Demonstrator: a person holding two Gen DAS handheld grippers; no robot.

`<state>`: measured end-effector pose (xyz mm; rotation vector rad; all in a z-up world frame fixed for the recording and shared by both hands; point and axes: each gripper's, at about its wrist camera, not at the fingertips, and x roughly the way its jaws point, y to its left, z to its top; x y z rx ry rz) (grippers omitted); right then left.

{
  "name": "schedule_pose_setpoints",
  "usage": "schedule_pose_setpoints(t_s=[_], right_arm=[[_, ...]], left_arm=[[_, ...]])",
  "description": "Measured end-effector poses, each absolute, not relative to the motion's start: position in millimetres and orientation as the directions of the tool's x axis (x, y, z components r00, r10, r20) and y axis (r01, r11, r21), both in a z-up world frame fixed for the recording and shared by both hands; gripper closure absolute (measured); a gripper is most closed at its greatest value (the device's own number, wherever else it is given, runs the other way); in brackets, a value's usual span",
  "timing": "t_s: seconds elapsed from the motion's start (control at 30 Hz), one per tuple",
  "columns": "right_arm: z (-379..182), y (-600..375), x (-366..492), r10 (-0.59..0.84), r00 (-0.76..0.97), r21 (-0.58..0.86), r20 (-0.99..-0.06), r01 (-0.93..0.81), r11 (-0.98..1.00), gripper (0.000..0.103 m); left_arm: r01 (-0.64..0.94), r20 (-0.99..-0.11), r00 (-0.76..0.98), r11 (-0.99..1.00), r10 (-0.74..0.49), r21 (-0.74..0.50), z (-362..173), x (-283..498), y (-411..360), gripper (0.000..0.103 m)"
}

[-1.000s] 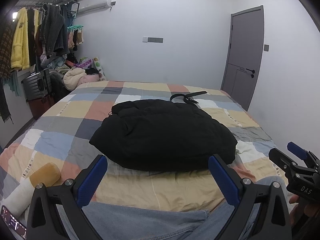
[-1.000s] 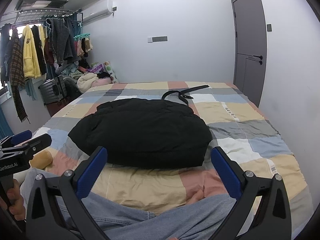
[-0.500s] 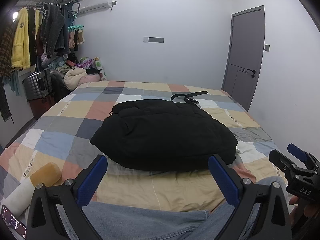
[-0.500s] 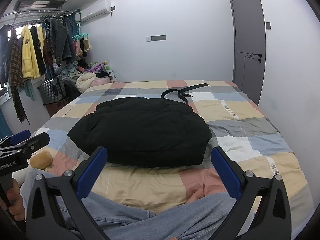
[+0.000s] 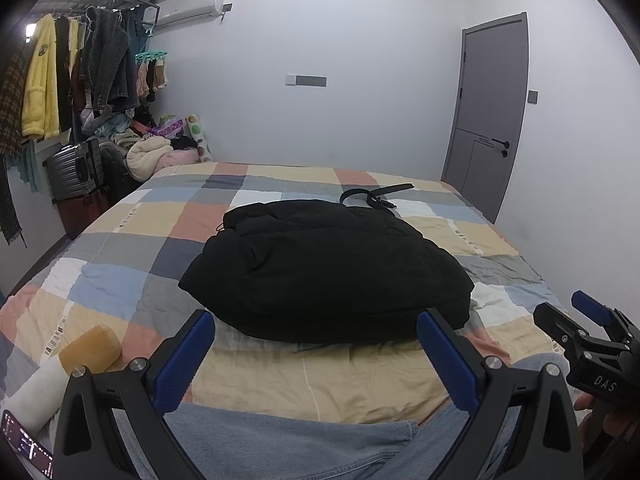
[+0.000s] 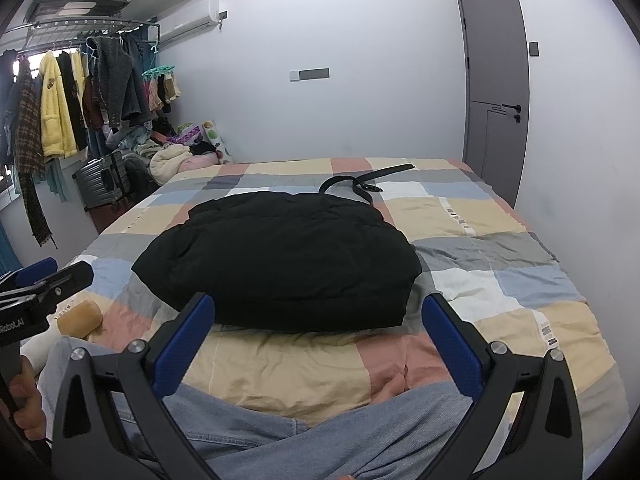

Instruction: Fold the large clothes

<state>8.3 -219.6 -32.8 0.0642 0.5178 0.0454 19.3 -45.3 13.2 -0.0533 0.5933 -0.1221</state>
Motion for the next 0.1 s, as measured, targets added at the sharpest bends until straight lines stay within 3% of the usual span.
schedule_pose_setpoints(t_s=[0.1], right_arm=[[-33.2, -219.2, 8.2, 0.054, 0.868, 0.065, -0.493, -0.025, 0.998, 0.0]], left_arm=[[0.096, -0.554, 0.823, 0.992, -0.125, -0.082, 13.5, 18.9, -46.0, 0.001]])
